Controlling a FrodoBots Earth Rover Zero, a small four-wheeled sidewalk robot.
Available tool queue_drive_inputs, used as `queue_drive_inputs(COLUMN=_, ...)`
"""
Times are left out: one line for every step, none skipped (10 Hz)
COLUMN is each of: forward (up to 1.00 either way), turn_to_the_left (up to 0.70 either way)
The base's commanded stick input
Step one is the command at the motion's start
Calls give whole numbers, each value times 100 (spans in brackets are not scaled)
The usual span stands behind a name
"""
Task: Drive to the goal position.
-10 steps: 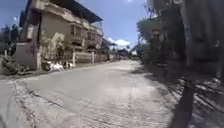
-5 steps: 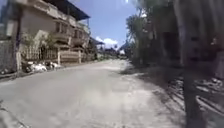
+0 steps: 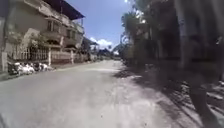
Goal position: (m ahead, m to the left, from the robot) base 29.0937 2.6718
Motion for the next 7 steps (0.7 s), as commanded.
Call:
queue_drive_inputs(forward=85, turn_to_the_left=1)
queue_drive_inputs(forward=85, turn_to_the_left=0)
queue_drive_inputs(forward=85, turn_to_the_left=1)
queue_drive_inputs(forward=85, turn_to_the_left=6)
queue_drive_inputs(forward=85, turn_to_the_left=2)
queue_drive_inputs(forward=85, turn_to_the_left=0)
queue_drive_inputs(forward=85, turn_to_the_left=0)
